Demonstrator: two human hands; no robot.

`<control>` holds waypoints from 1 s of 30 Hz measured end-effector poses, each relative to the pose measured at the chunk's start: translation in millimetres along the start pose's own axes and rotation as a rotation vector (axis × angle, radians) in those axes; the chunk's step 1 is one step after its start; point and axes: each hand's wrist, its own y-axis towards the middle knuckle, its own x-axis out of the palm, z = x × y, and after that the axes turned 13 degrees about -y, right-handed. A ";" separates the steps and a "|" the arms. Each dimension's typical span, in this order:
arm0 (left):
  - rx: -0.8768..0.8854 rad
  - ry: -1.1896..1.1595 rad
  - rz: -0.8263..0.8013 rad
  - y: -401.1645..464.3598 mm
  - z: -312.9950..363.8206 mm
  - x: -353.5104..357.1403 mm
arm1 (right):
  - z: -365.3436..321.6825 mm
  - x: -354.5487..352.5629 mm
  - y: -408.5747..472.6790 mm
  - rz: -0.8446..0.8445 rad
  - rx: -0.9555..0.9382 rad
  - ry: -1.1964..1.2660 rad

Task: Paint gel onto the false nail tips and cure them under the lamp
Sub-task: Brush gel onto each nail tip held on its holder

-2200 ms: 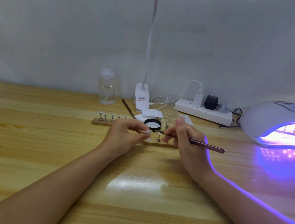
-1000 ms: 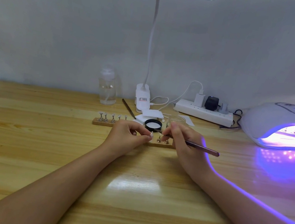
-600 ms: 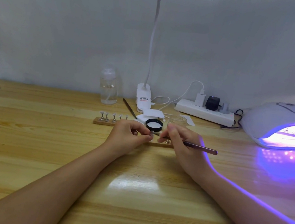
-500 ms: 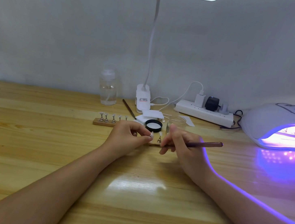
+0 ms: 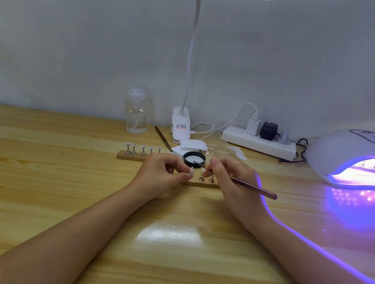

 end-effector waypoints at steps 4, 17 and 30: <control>0.007 0.005 -0.007 -0.6 0.5 -0.3 | -5.7 -0.3 -2.4 -0.056 0.035 0.084; -0.028 -0.026 -0.001 0.1 0.2 -0.1 | -4.5 -3.5 -1.7 -0.013 0.063 0.138; -0.011 -0.004 -0.011 0.2 -0.1 -0.1 | -4.8 -0.2 0.1 -0.018 0.104 0.061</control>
